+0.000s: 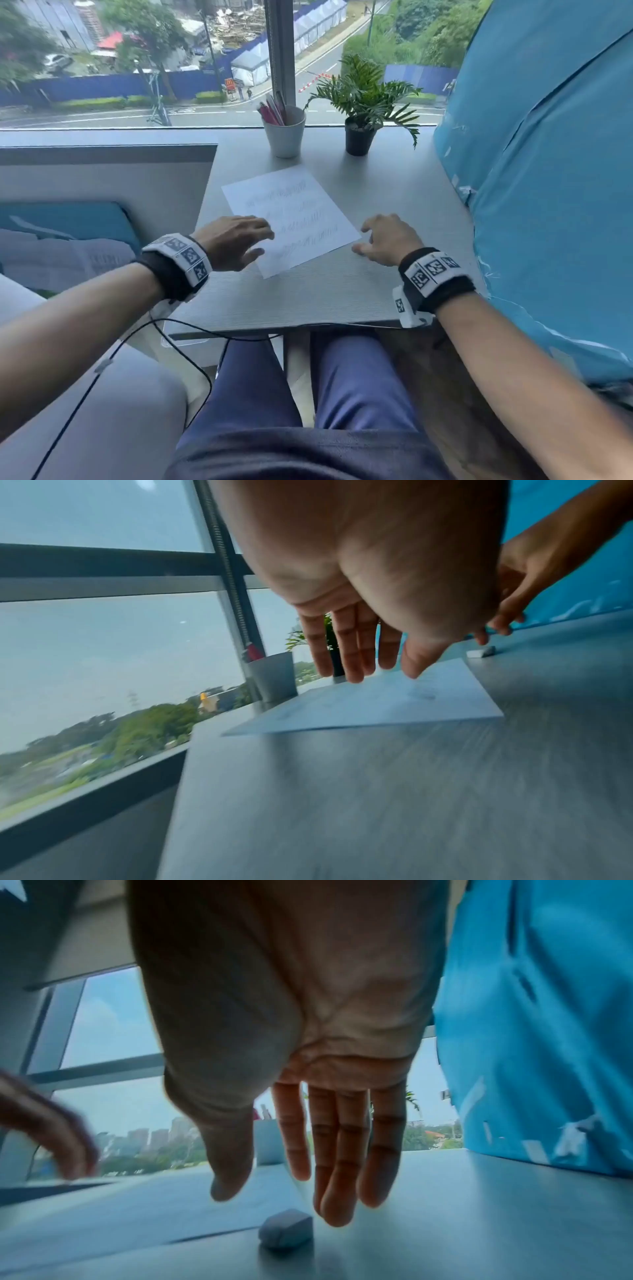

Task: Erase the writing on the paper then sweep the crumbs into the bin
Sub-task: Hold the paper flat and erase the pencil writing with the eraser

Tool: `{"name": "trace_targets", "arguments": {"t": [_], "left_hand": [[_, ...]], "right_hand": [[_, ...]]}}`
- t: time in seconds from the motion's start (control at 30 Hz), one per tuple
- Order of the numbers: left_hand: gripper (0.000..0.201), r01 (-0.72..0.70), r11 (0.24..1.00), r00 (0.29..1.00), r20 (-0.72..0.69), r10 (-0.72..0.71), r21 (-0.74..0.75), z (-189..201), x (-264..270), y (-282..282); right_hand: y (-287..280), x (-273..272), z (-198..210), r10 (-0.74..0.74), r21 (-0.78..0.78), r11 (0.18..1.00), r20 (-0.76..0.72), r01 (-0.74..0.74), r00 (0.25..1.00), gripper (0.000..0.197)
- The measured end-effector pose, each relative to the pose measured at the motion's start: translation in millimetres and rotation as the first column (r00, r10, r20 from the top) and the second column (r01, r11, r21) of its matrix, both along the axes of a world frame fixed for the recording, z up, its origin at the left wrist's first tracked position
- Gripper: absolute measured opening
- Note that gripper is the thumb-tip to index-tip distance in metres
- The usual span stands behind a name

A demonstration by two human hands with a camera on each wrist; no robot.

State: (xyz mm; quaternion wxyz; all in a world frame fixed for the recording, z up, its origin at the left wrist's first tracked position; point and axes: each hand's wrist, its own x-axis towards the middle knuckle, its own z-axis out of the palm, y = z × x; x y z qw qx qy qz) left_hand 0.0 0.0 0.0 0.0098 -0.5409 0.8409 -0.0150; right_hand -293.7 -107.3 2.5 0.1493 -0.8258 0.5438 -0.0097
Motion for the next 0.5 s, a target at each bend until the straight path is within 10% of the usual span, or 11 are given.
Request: {"name": "trace_targets", "arguments": {"t": [0.13,0.3,0.5], "left_hand": [[0.032,0.247,0.969,0.968,0.044,-0.247,-0.005,12.5,-33.1,-36.7],[0.035,-0.138,0.984,0.965,-0.208,0.16,0.116,11.2,-44.2,-83.0],[0.079,-0.228,0.893,0.94,-0.15,0.305,0.387,-24.4,-62.7,-100.4]], "right_hand": [[-0.5,19.9,-5.1,0.068,-0.001,0.998,-0.105,-0.069,0.992,0.024],[-22.4,22.4,-9.4,0.021,0.034,0.999,0.025,-0.022,0.999,0.022],[-43.5,29.8,11.2,0.025,0.119,0.991,0.223,-0.053,0.974,0.022]]}}
